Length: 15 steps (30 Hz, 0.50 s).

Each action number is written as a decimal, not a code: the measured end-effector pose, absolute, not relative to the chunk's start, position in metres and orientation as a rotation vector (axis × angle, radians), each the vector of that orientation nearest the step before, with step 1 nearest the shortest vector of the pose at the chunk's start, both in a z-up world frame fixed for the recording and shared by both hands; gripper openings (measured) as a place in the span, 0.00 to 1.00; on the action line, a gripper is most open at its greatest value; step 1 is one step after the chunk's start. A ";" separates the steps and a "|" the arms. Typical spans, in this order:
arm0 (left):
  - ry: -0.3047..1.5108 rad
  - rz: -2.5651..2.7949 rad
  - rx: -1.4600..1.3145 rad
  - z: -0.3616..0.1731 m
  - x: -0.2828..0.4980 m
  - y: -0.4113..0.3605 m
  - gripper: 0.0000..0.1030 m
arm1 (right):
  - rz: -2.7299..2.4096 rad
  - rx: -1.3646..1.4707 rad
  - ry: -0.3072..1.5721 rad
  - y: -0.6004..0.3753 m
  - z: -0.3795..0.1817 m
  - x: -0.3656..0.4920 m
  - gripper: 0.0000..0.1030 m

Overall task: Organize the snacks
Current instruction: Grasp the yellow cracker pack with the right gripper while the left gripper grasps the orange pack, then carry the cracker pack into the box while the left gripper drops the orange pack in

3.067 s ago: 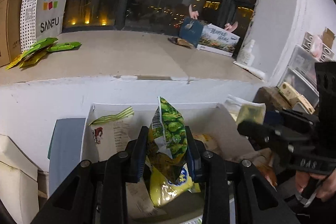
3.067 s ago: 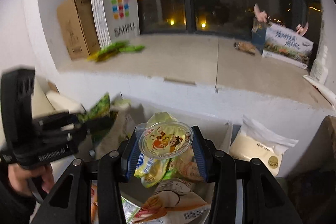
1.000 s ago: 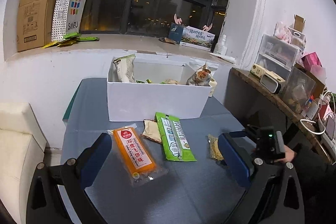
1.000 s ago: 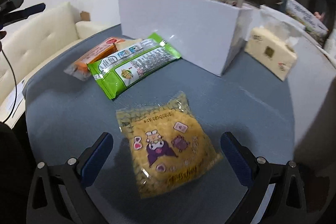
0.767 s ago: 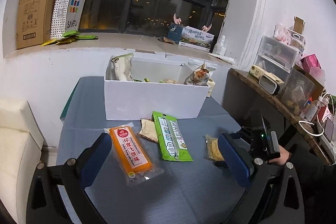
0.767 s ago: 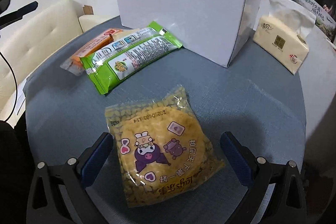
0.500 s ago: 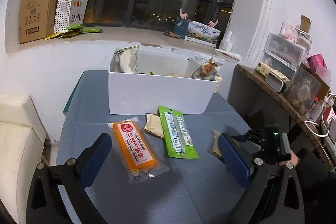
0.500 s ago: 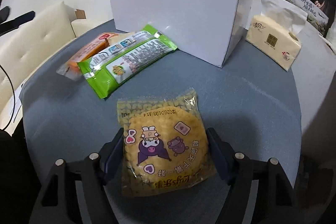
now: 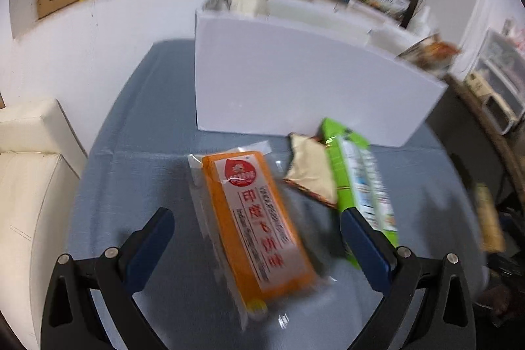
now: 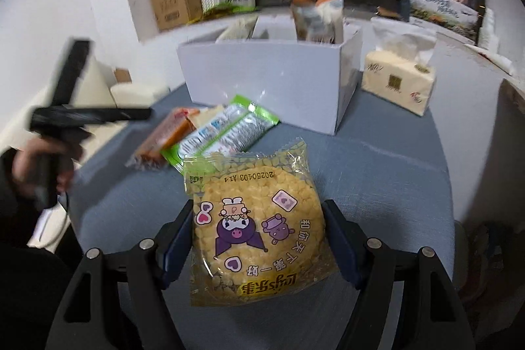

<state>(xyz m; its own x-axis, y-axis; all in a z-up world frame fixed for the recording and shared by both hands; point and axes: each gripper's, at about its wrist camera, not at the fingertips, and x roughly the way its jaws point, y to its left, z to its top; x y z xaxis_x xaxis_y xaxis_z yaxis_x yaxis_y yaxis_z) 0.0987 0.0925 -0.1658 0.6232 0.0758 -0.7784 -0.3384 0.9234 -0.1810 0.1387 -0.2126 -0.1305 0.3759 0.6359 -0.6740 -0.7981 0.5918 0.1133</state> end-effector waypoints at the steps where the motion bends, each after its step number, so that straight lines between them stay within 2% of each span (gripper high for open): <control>1: 0.886 0.259 -0.327 -0.174 0.105 0.094 1.00 | 0.924 -0.229 0.740 -0.214 -0.127 0.136 0.76; 9: 0.935 0.341 -0.217 -0.191 0.120 0.077 1.00 | 0.894 -0.160 0.749 -0.225 -0.116 0.125 0.76; 10: 0.930 0.338 -0.212 -0.190 0.119 0.076 0.92 | 0.890 -0.162 0.748 -0.227 -0.115 0.123 0.76; 11: 0.909 0.332 -0.197 -0.186 0.116 0.073 0.71 | 0.891 -0.164 0.746 -0.226 -0.114 0.122 0.76; 12: 0.902 0.321 -0.198 -0.183 0.115 0.071 0.65 | 0.898 -0.165 0.743 -0.225 -0.113 0.121 0.76; 15: 0.882 0.300 -0.220 -0.176 0.106 0.071 0.54 | 0.910 -0.179 0.737 -0.221 -0.113 0.116 0.76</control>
